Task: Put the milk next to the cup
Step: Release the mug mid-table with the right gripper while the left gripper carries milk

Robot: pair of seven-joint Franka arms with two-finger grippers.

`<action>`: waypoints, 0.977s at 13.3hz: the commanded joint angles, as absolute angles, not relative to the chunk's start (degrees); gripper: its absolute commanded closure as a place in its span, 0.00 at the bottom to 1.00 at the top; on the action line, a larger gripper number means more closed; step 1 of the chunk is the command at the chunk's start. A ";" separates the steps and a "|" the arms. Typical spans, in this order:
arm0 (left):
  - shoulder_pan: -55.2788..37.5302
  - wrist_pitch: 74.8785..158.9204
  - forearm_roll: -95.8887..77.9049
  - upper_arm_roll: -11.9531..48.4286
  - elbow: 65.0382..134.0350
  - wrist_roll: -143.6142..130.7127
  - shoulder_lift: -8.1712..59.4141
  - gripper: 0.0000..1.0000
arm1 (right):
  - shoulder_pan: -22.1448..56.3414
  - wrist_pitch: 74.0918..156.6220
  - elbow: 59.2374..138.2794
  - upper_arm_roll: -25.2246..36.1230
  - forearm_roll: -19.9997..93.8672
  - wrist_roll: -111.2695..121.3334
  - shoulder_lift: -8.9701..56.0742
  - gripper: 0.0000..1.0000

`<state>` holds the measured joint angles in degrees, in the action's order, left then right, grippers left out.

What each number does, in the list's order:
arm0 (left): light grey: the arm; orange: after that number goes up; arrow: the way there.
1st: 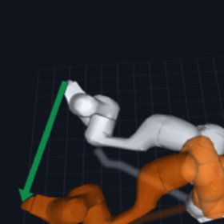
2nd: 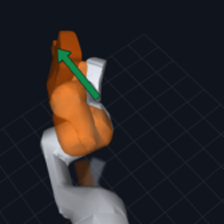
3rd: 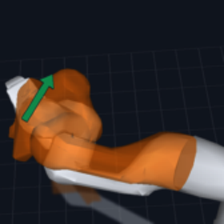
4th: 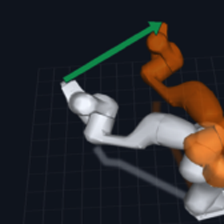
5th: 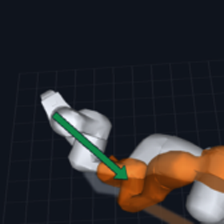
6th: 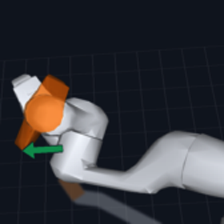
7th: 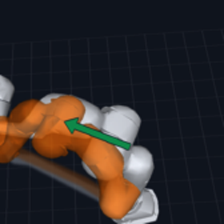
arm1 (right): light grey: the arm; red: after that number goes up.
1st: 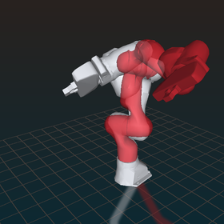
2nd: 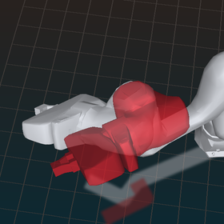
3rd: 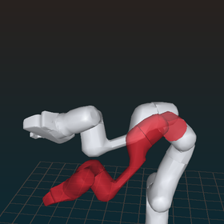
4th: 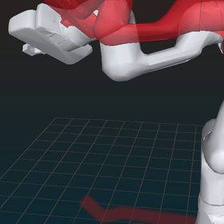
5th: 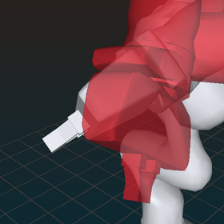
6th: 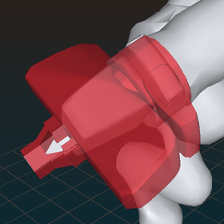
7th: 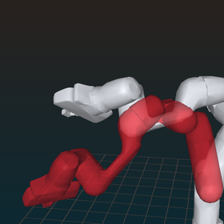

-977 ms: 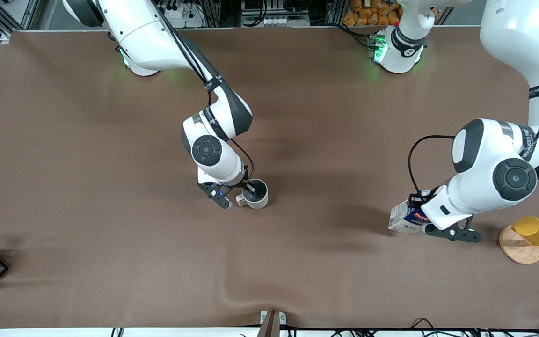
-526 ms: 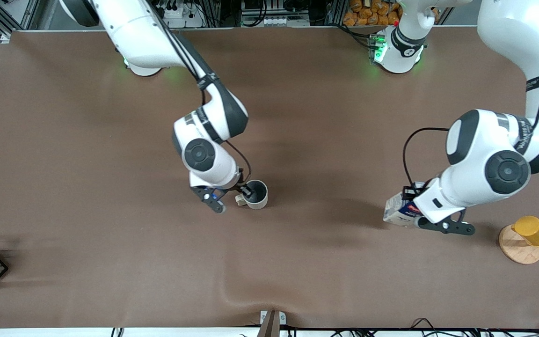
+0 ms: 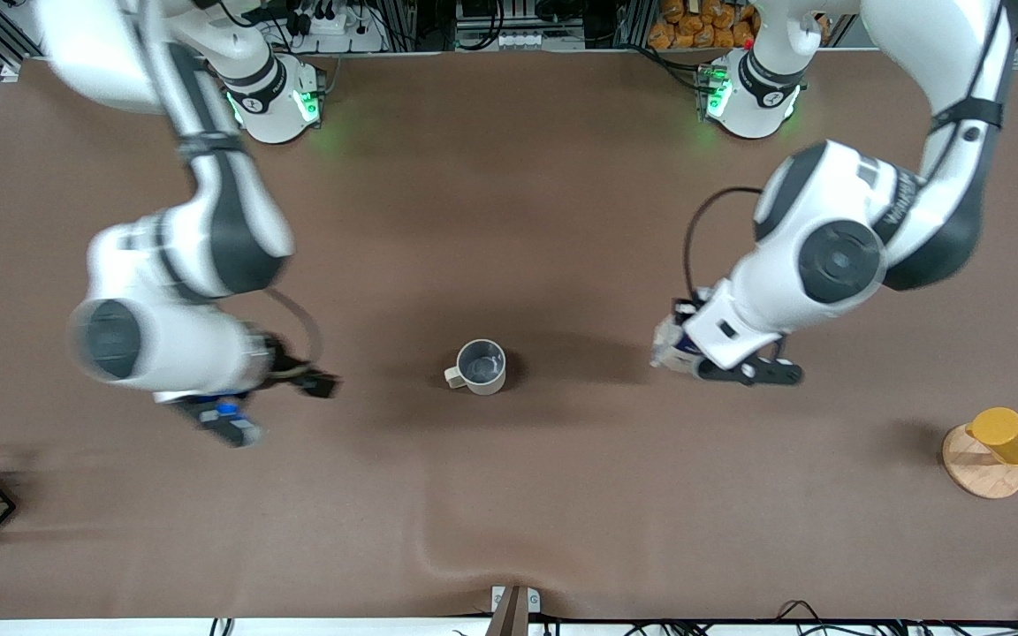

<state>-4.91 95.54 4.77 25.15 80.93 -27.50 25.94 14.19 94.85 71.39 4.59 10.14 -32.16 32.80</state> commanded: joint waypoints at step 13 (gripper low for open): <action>-29.78 103.08 1.49 25.77 74.37 -59.59 36.99 1.00 | -5.72 86.49 80.31 3.69 7.73 5.38 13.04 0.00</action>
